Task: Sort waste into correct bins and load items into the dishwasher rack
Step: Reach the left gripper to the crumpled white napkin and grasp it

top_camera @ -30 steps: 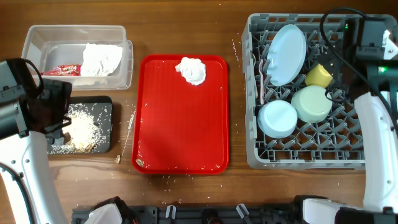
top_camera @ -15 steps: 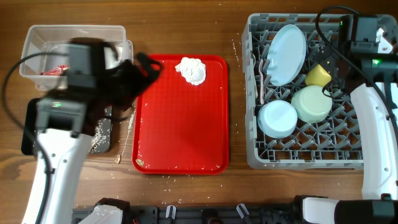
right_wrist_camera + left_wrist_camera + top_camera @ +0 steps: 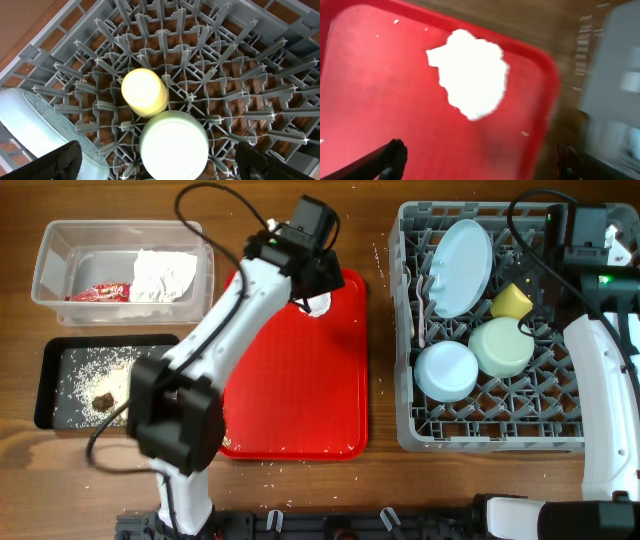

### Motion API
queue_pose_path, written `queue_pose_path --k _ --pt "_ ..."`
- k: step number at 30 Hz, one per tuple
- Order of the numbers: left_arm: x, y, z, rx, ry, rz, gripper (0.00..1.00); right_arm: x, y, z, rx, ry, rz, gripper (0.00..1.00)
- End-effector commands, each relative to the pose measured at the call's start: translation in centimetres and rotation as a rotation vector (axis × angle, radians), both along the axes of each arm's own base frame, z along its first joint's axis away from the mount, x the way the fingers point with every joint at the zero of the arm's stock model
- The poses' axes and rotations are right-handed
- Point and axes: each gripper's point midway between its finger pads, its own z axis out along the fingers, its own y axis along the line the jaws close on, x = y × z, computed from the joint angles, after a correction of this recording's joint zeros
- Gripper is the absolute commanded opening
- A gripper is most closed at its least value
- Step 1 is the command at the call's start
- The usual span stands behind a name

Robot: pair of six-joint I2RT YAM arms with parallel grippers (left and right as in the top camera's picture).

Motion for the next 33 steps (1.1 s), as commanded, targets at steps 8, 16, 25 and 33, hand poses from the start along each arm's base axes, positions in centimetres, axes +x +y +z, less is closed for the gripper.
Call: queue_pose_path --k 8,16,25,33 --pt "1.8 1.7 -7.8 0.157 0.060 0.064 0.72 0.2 -0.1 -0.3 0.008 0.000 -0.016 1.00" --pt "2.7 1.0 -8.8 0.110 0.037 0.132 0.70 0.2 -0.1 -0.3 0.008 0.001 -0.016 1.00" --pt "2.4 1.2 -10.7 0.131 0.067 0.131 0.63 0.2 -0.1 -0.3 0.008 0.000 -0.016 1.00" --pt "2.3 1.2 -10.8 0.135 0.074 0.130 0.29 0.3 -0.1 -0.2 0.008 -0.005 -0.016 1.00"
